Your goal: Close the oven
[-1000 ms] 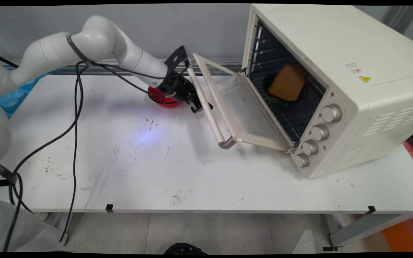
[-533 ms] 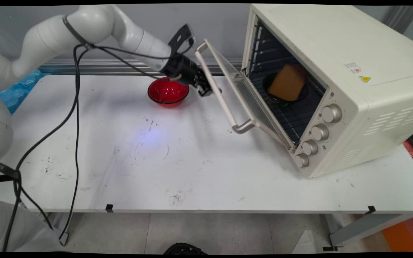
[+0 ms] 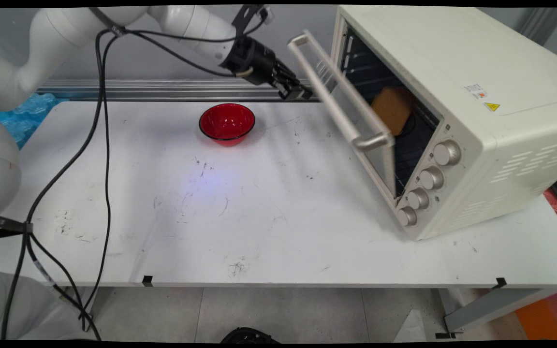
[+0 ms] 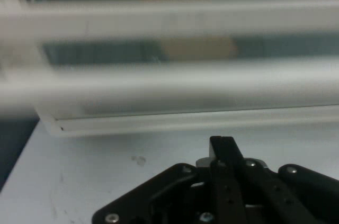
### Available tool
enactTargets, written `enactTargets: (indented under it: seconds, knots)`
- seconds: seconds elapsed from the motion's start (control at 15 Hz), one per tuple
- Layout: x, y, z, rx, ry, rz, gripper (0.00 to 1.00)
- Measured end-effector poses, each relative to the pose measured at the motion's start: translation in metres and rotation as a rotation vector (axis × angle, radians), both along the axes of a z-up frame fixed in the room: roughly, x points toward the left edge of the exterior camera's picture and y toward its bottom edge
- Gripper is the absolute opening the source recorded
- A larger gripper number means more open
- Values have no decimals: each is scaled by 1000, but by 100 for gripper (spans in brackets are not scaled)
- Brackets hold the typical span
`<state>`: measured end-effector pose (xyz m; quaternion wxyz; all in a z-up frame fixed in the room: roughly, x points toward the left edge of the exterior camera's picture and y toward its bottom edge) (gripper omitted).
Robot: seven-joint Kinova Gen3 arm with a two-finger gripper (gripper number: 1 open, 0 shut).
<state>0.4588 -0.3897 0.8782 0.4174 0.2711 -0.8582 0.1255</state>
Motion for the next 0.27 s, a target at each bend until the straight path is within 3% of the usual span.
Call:
enactTargets:
  seconds: [0.27]
  knots:
    - [2, -2, 20, -22, 12, -8, 0]
